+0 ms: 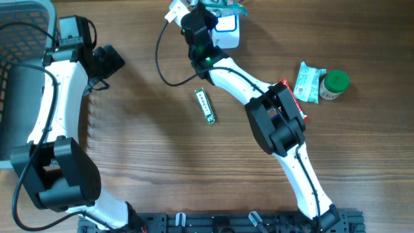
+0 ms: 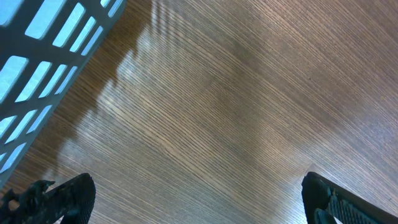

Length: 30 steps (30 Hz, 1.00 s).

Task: Scan the item barcode
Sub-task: 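Lift the gloves pack and hold it in front of the scanner, then carry the gloves pack right and set it down by the jar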

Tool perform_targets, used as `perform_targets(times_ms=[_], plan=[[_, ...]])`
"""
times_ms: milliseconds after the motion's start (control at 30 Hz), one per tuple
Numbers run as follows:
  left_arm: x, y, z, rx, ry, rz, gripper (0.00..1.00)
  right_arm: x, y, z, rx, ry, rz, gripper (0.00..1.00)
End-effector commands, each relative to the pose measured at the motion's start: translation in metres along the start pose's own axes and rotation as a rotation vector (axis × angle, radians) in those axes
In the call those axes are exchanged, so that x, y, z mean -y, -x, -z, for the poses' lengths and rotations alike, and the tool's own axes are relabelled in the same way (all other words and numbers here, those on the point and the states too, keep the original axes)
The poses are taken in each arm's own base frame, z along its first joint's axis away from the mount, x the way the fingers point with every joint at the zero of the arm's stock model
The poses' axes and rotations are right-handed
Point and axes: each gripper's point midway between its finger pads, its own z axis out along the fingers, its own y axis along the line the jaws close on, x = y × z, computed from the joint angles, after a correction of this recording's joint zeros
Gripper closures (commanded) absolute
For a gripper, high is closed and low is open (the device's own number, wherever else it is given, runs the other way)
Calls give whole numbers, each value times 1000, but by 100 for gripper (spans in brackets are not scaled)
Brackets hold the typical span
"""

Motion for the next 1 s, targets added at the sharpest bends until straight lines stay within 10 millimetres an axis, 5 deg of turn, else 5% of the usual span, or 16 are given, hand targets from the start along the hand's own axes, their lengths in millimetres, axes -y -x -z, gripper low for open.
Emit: perform_targets(times_ms=[0,233,433,567,633,800,967], plan=[[-5,4,1,5,2,20,0,-24,11,9,15,41,-54,96],[-5,4,1,5,2,20,0,-30,1,9,-26,60,-171,96],[-5,4,1,5,2,20,0,-8,-16,-1,-69,-12,-272,96],[-5,4,1,5,2,20,0,52,-10,5,-78,-191,-346,96],[-5,4,1,5,2,20,0,107,7,23,-80,-230,-347,96],[-5,4,1,5,2,20,0,151,0,51,-181,-190,-309,96],[-5,4,1,5,2,20,0,184,-50,94,-395,-76,-377,96]])
